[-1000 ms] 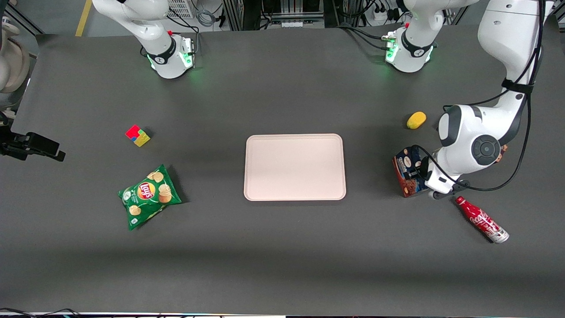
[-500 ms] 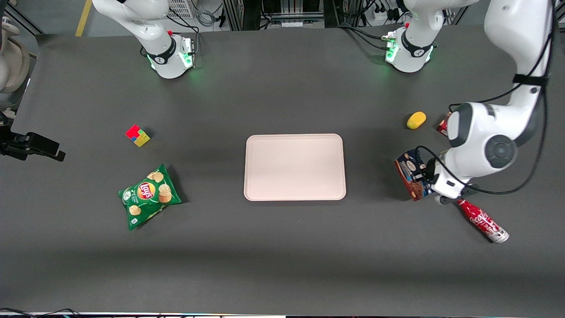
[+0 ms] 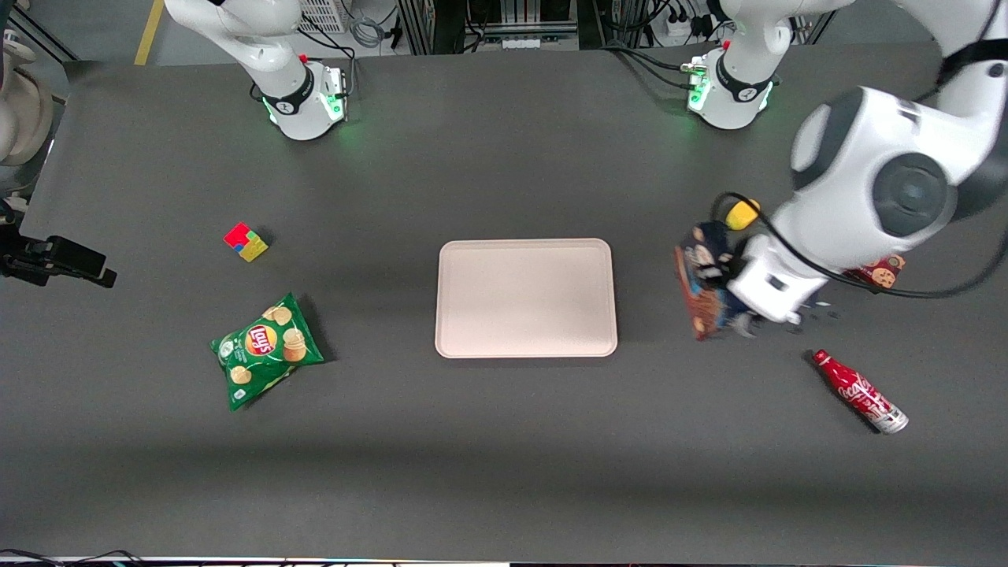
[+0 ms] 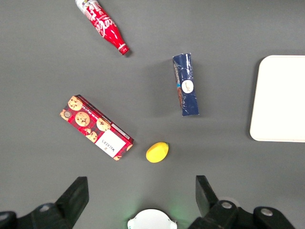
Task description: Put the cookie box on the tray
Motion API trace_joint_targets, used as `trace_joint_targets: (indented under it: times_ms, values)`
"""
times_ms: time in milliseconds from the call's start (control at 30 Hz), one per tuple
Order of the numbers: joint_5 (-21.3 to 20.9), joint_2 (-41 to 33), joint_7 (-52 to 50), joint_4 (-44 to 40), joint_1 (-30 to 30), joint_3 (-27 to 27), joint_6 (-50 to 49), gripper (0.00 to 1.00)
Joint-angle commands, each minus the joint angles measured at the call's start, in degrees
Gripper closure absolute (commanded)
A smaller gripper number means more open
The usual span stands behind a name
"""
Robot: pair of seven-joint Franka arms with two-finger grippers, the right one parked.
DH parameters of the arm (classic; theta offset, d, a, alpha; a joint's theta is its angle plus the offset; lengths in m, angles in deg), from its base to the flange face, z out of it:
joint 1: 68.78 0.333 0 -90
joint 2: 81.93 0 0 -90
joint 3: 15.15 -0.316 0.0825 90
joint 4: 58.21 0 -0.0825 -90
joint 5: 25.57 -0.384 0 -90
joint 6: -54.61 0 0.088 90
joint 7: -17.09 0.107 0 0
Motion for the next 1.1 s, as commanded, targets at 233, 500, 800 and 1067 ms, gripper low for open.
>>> trace_joint_targets:
  times_ms: [233, 500, 800, 1067]
  values:
    - [-14.72, 11.39, -8.38, 7.67, -1.21, 1.79, 15.43, 1.0]
    - [-22.46, 13.59, -8.73, 13.47, 0.98, 1.79, 20.79, 1.0]
    - [-23.53, 13.59, -10.75, 15.59, 1.43, 1.79, 23.26, 0.0]
    - [-22.65, 11.22, -11.63, 13.84, 2.3, 1.7, 17.83, 0.0]
